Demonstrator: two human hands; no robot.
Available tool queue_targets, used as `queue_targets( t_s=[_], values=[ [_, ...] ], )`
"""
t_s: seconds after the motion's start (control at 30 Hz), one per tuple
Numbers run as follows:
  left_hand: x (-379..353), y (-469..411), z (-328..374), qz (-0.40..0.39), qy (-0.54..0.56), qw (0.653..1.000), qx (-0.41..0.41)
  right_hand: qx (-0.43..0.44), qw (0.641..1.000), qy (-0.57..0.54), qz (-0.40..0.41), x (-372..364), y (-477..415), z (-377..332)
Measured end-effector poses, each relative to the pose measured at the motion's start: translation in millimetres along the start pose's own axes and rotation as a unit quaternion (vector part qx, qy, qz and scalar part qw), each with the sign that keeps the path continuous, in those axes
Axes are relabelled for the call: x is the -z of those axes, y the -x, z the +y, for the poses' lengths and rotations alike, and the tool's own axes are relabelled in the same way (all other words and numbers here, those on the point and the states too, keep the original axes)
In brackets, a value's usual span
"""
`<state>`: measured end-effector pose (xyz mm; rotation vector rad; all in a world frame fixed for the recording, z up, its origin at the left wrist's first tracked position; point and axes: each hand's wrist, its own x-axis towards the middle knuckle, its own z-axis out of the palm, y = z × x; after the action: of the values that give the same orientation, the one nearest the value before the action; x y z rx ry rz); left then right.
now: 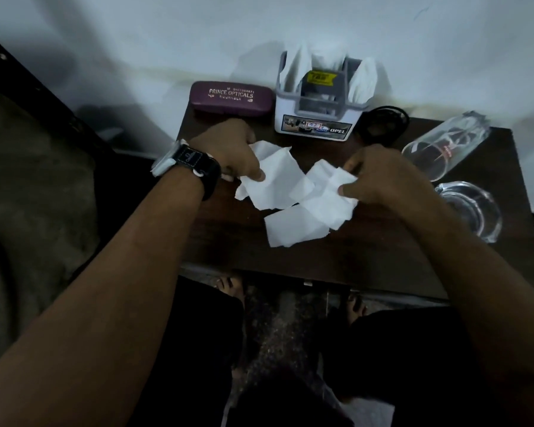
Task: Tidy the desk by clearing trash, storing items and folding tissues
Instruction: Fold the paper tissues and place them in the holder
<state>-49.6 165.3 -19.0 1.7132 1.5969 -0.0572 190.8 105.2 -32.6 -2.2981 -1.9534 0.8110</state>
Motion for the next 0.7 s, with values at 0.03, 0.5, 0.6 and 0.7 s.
queue_targets(
  t_s=[0.03,0.5,0.6,0.7],
  values=[
    [0.1,0.2,3.0,-0.011,0.055,0.998,0.0,-0.011,1.0,0.006,0.002,4.1,-1.7,7.3],
    [4.8,17.8,33.1,-0.094,0.427,0.896,-0.08,0.058,0.919,-0.386,-0.046,37.5,14.2,-15.7],
    [5.1,17.2,35.9,-0.095,0.48,0.868,-0.083,0.053,0.888,-0.456,-0.008,43.1,17.9,-10.6],
    [1.5,13.8,44.2,-0.078,0.547,0.83,-0.073,0.049,0.861,-0.505,-0.031,46.4,22.3,-7.2]
  ],
)
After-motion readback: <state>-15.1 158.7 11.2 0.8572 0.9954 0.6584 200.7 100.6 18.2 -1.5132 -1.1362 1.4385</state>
